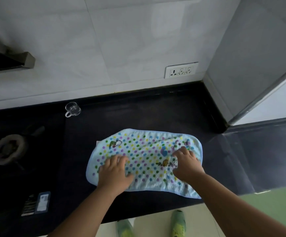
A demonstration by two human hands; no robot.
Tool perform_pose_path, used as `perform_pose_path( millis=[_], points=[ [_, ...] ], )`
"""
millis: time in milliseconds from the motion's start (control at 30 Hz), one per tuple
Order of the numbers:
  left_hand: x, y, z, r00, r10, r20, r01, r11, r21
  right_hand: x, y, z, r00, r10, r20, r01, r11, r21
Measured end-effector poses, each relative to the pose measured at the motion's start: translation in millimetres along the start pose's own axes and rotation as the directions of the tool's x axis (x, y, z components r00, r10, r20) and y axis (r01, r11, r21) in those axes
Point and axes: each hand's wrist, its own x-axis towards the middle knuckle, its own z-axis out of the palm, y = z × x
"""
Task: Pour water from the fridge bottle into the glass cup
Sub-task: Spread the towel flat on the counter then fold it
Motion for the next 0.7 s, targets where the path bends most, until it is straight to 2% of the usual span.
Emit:
perform_pose_path(
  millis=[67,100,233,333,400,433,533,600,700],
  points=[
    [17,11,-8,0.999,0.026,-0.019,-0.026,1.000,-0.013,7,-18,1,0.994,-0.014,-0.108,0.024,0.995,0.096],
    [26,16,-8,1.000,0.028,0.008,-0.028,0.999,-0.014,12,-25,5,0.993,-0.025,-0.113,0.037,0.993,0.112],
    [50,18,12,0.992,-0.032,0.119,0.031,0.999,0.011,24,-32,37,1.000,-0.015,0.003,0.015,1.000,-0.013],
    [35,20,35,0.994,-0.047,0.103,0.046,0.999,0.013,15,-21,55,1.000,-0.026,-0.012,0.025,0.997,-0.077],
    [21,22,47,1.000,-0.015,0.021,0.016,1.000,-0.005,7,-11,61,0.997,-0.049,-0.053,0.043,0.994,-0.097],
    [18,22,47,0.998,-0.006,-0.066,0.004,1.000,-0.031,4,-6,62,0.996,-0.061,-0.068,0.053,0.993,-0.108],
    [32,12,35,0.939,-0.086,-0.334,0.052,0.993,-0.109,1,3,60,0.993,-0.087,-0.076,0.077,0.990,-0.121],
    [50,-2,20,0.935,-0.206,-0.288,0.166,0.974,-0.156,2,4,58,0.994,-0.087,-0.072,0.078,0.990,-0.113],
    [73,-18,0,0.934,-0.335,-0.126,0.315,0.936,-0.155,4,1,53,0.995,-0.070,-0.075,0.061,0.992,-0.114]
  ],
)
